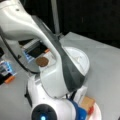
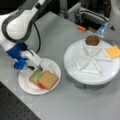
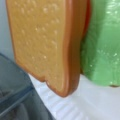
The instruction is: Ingredient selection for cheeseburger or sandwich
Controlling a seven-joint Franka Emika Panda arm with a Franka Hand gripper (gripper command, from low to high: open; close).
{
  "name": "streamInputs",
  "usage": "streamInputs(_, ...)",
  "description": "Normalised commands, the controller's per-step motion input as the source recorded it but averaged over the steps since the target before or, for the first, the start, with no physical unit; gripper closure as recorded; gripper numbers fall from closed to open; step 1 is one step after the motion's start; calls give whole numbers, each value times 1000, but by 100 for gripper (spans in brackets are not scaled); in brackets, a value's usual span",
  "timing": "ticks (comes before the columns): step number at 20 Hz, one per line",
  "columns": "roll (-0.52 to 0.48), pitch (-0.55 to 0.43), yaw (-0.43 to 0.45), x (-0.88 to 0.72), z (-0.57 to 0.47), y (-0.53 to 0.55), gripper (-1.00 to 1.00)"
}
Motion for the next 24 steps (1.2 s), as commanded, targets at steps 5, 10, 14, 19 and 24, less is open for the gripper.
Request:
streamInputs(5,170,-57,91,144,-41,-130,-100)
streamInputs(10,156,-41,95,120,18,-138,-100)
streamInputs(14,41,-31,88,21,229,-126,-100)
streamInputs(19,-169,-82,103,-51,292,-26,-100)
streamInputs(24,-379,-76,115,-194,210,165,-100)
